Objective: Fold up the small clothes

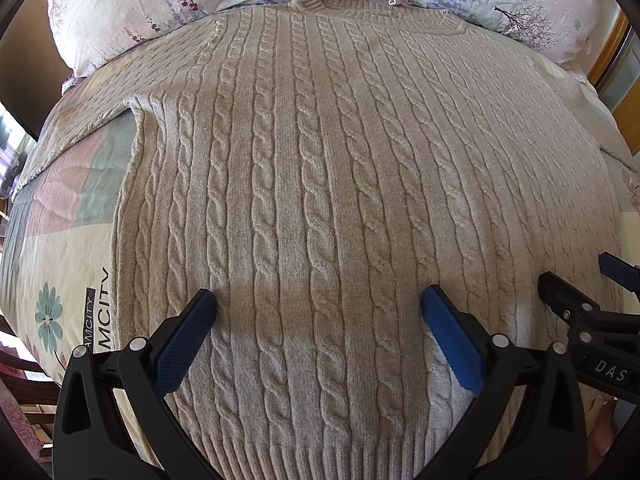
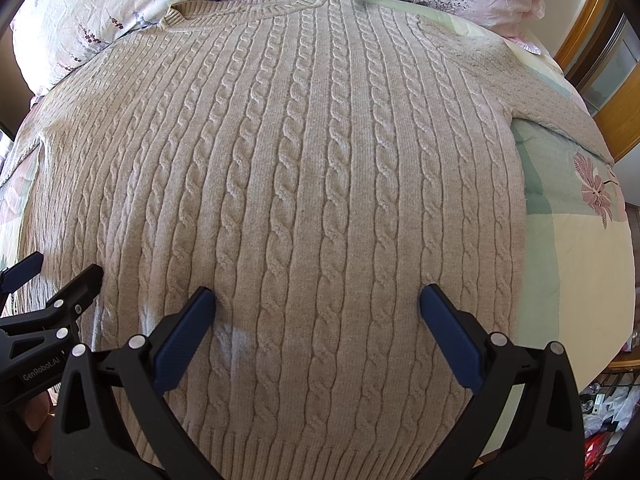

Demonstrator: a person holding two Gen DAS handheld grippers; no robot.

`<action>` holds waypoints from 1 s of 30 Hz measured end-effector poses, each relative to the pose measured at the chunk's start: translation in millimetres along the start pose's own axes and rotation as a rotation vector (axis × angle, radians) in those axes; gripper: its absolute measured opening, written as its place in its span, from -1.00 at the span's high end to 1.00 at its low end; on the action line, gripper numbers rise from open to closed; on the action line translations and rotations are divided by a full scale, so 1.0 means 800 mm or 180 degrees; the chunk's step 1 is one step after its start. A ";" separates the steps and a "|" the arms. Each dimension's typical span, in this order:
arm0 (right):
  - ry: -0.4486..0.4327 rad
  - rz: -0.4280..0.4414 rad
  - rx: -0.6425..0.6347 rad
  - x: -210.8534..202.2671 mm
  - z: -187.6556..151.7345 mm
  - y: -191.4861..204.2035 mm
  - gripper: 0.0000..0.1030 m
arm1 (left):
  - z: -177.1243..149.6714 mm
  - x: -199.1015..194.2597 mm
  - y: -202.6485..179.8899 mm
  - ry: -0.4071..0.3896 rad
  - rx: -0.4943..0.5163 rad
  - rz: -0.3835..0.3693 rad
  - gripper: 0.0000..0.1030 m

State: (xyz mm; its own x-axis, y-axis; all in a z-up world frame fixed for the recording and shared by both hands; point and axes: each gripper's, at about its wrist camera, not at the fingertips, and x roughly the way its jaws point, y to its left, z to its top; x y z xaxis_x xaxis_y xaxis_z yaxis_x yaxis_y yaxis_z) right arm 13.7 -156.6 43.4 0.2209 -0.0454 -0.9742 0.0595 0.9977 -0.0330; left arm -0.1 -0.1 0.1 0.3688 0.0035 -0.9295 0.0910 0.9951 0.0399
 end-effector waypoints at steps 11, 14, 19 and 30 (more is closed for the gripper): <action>-0.0103 0.0018 -0.0021 -0.002 -0.005 -0.002 -0.96 | -0.004 -0.001 0.001 0.0006 0.0028 -0.0017 -0.97; -0.0304 0.0104 -0.0182 -0.007 -0.015 -0.003 -0.96 | -0.002 0.001 0.000 0.0035 0.0077 -0.0034 -0.97; -0.0841 0.0407 0.0808 -0.060 0.004 -0.121 -0.92 | 0.005 0.001 0.001 0.0109 0.0247 -0.0101 -0.97; -0.1099 0.0473 0.3251 -0.012 0.073 -0.556 0.02 | 0.041 -0.025 0.041 -0.0459 -0.0799 -0.0919 -0.97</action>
State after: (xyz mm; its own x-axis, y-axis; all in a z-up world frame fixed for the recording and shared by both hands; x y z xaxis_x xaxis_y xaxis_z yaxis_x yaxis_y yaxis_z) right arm 42.3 -603.1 80.4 0.5448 -0.0988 -0.8327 0.7556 0.4885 0.4364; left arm 26.1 29.5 31.7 0.4885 -0.2758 -0.8278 -0.0121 0.9465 -0.3225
